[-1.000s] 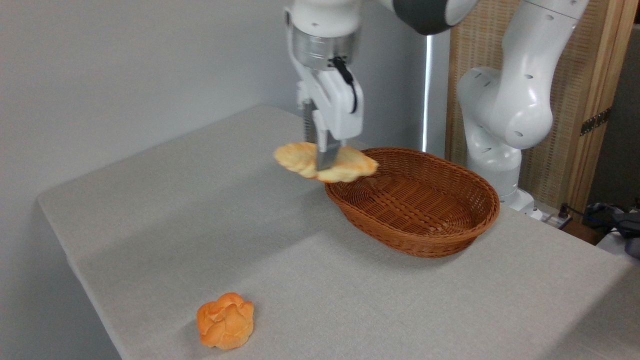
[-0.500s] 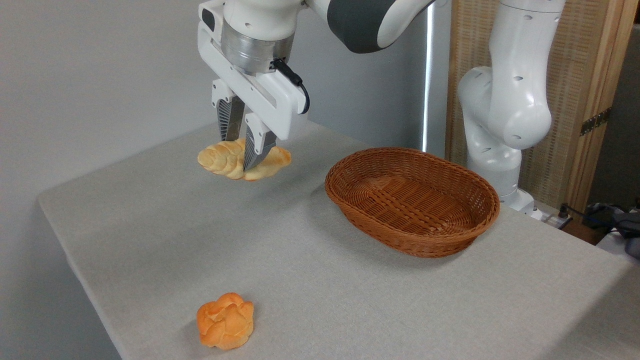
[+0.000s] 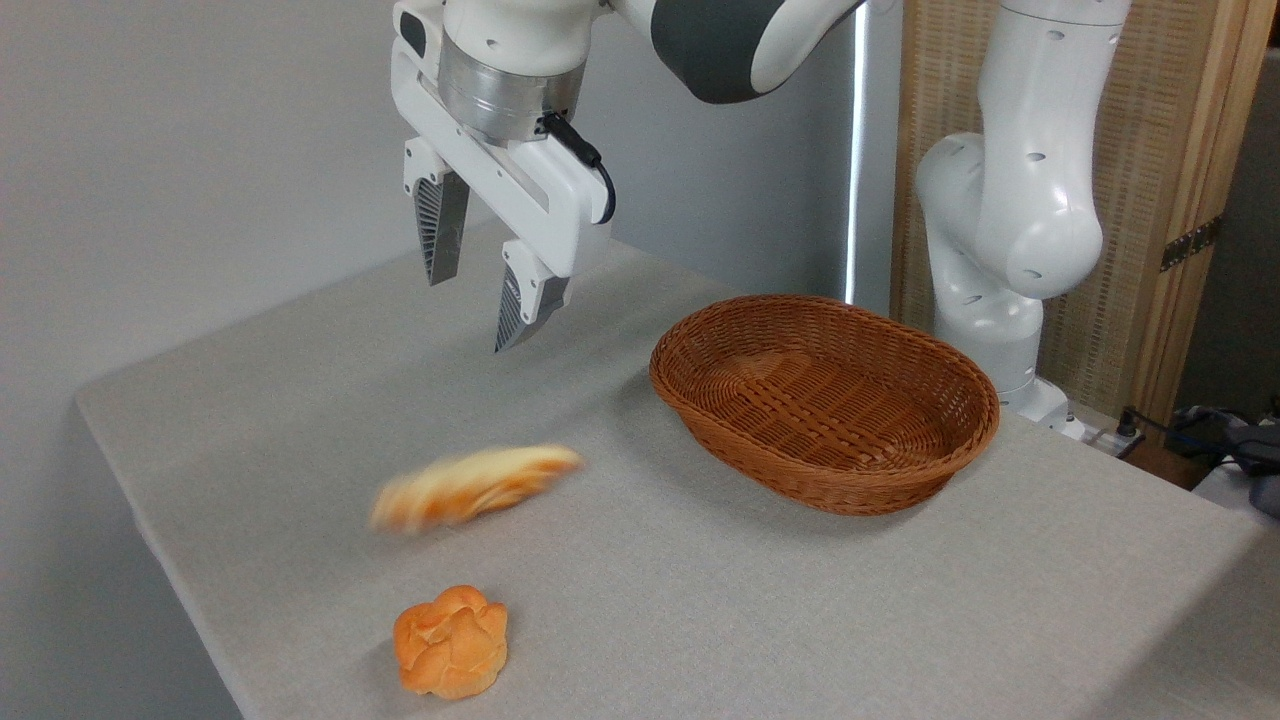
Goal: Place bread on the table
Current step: 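Open the gripper to release the bread roll beside the orange bun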
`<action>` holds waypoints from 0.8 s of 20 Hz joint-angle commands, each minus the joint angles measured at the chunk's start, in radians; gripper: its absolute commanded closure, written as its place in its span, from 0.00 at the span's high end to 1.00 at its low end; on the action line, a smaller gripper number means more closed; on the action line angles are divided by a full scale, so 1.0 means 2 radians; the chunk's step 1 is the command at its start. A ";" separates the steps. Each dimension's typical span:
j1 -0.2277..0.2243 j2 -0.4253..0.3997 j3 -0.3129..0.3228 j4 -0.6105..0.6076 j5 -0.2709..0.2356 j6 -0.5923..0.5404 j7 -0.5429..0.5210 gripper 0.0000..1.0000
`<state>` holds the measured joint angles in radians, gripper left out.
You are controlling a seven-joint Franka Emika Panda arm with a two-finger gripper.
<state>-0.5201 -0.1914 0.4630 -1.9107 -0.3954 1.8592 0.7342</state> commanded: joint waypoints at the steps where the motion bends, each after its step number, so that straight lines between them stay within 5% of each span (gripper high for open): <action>1: -0.005 -0.001 0.004 0.004 -0.003 0.008 -0.009 1.00; 4: -0.005 -0.002 0.003 0.018 0.001 0.007 -0.014 1.00; 7: -0.005 0.004 0.001 0.045 0.062 -0.004 -0.043 1.00; 11: -0.004 0.029 -0.019 0.077 0.076 -0.038 -0.057 1.00; 16: -0.004 0.043 -0.018 0.109 0.125 -0.073 -0.056 1.00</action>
<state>-0.5219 -0.1281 0.4164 -1.7508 -0.1969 1.7663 0.6400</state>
